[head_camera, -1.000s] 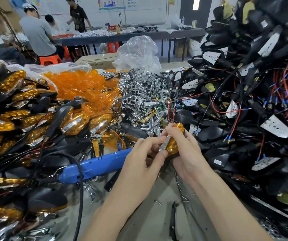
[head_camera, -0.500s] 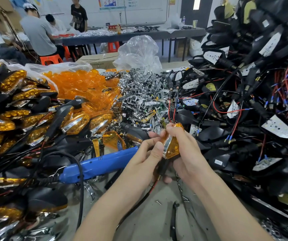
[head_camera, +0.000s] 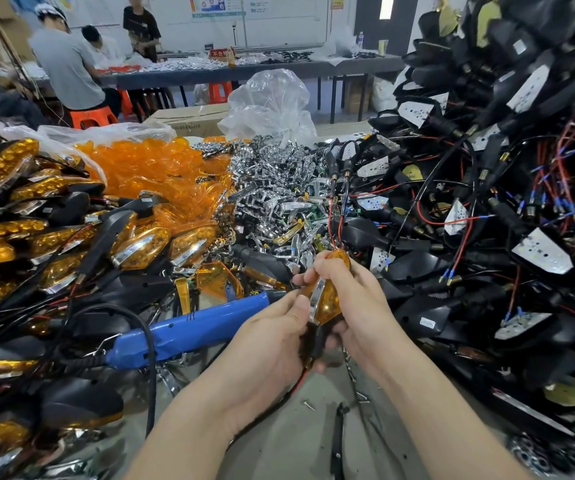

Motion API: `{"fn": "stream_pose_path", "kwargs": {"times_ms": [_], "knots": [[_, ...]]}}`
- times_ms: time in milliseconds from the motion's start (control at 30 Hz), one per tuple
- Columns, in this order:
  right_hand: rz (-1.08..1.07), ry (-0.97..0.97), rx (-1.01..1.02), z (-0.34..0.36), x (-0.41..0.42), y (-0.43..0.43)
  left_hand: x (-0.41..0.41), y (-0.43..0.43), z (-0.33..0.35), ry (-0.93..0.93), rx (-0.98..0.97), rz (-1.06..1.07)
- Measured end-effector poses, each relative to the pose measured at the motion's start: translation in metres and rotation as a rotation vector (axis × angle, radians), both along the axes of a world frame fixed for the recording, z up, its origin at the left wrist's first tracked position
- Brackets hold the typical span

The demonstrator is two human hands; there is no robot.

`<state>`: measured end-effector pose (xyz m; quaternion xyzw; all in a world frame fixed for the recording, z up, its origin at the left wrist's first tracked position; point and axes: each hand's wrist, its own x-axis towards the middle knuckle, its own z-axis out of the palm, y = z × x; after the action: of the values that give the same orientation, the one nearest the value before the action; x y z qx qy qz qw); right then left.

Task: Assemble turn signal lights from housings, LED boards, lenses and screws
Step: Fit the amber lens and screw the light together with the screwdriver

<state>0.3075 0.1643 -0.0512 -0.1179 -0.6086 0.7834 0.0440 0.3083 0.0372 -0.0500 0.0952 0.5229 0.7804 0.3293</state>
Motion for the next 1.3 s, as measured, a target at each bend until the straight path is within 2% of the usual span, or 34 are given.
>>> {"fn": "stream_pose_path", "kwargs": {"times_ms": [467,733,800,967,1033,1200,1300], "knots": [[0.023,0.052,0.071,-0.009,-0.005,0.0,0.0,0.003,-0.008,0.055,-0.088,0.08],[0.009,0.081,-0.011,-0.006,-0.005,0.003,0.003,0.005,-0.005,0.065,-0.008,0.087],[-0.009,0.136,-0.1,-0.008,-0.006,0.003,0.001,0.003,-0.006,0.221,-0.114,0.167],[0.005,0.179,-0.24,-0.014,-0.01,-0.008,-0.005,0.0,-0.009,0.829,-0.527,0.526],[-0.012,0.182,-0.289,-0.014,-0.01,-0.014,-0.001,0.002,-0.009,1.012,-0.653,0.509],[-0.123,0.166,-0.525,-0.01,-0.011,0.001,0.009,0.002,-0.008,1.175,-0.69,0.277],[-0.087,0.186,-0.583,-0.004,-0.01,0.011,0.005,-0.012,0.003,1.173,-0.651,0.265]]}}
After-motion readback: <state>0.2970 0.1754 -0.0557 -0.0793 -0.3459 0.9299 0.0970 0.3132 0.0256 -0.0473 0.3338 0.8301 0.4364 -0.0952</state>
